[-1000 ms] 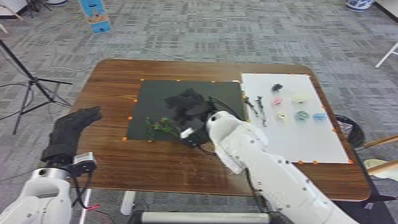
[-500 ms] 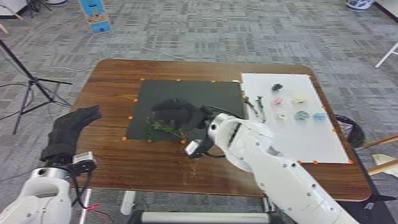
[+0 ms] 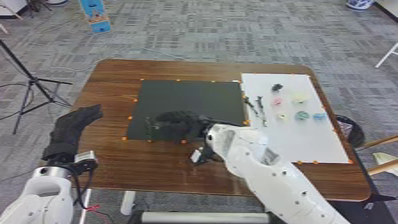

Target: Arrange flowers

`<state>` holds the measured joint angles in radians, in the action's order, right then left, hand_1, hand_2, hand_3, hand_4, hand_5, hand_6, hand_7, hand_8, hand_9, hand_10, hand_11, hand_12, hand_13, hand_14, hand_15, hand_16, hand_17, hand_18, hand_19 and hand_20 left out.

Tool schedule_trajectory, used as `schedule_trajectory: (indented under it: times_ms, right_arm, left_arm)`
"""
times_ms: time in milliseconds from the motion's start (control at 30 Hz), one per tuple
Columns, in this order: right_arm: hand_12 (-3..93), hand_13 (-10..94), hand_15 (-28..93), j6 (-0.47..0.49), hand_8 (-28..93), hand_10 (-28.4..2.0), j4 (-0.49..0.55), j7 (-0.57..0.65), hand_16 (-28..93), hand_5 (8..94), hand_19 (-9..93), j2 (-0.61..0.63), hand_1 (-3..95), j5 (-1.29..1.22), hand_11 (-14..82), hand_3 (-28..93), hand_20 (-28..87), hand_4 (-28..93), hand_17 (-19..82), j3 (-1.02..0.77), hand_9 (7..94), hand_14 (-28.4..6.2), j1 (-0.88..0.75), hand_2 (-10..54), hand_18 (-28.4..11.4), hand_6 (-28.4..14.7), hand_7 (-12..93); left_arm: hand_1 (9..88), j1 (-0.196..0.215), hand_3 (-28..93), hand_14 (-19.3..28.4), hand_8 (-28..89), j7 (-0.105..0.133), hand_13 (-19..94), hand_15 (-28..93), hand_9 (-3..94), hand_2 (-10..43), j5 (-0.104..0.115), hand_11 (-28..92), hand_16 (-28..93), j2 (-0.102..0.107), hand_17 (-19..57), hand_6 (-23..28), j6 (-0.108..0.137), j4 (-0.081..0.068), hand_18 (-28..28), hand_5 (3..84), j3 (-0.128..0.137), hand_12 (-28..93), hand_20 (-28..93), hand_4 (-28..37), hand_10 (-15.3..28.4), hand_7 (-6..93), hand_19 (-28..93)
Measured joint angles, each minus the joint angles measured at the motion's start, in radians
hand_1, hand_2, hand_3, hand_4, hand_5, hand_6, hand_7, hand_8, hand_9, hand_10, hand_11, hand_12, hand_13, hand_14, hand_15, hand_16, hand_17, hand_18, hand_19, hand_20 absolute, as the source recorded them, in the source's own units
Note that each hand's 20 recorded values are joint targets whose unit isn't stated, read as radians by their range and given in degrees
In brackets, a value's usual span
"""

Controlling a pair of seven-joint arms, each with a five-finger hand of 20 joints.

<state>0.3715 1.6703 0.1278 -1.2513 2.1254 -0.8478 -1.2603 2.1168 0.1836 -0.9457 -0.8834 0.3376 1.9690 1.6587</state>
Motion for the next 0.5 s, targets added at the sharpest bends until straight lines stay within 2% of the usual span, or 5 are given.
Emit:
schedule_trajectory:
  times_ms: [133,333,500]
  right_arm:
    - [8.3,41,55,-0.003,-8,-14.1,-0.007,0.002,35,30.4,60,-0.001,11.4,0.044,6.5,60,58,-17,12,0.005,54.0,-23.2,0.008,21.4,-22.2,-3.7,12]
    - [8.6,43,56,-0.020,-9,-14.2,-0.008,0.022,35,32.2,61,-0.001,11.9,-0.069,7.1,60,59,-17,13,0.007,55.8,-22.7,0.017,20.6,-22.8,-3.5,13]
    - [10.0,47,58,-0.093,-9,-14.7,-0.008,0.027,35,35.5,63,0.003,12.0,-0.109,8.3,61,59,-17,16,0.025,60.0,-22.6,0.022,19.3,-23.5,-4.0,13]
  left_arm:
    - [18.4,-0.002,73,12.6,-8,-0.001,34,10,50.7,11.8,0.000,16,-1,0.000,0.3,2.6,-0.001,0.000,10.2,50.8,-0.003,11,13,-28.3,12.8,14.2,3]
    - [18.4,-0.002,73,12.7,-8,-0.001,34,10,50.7,11.8,0.000,16,-1,0.000,0.2,2.6,-0.003,0.000,10.3,50.8,-0.004,11,13,-28.3,12.8,14.1,3]
    - [18.5,-0.003,73,12.8,-8,-0.002,34,10,50.7,11.8,0.000,16,-1,0.000,0.2,2.7,-0.005,0.000,10.4,50.7,-0.010,11,13,-28.3,12.8,14.1,4]
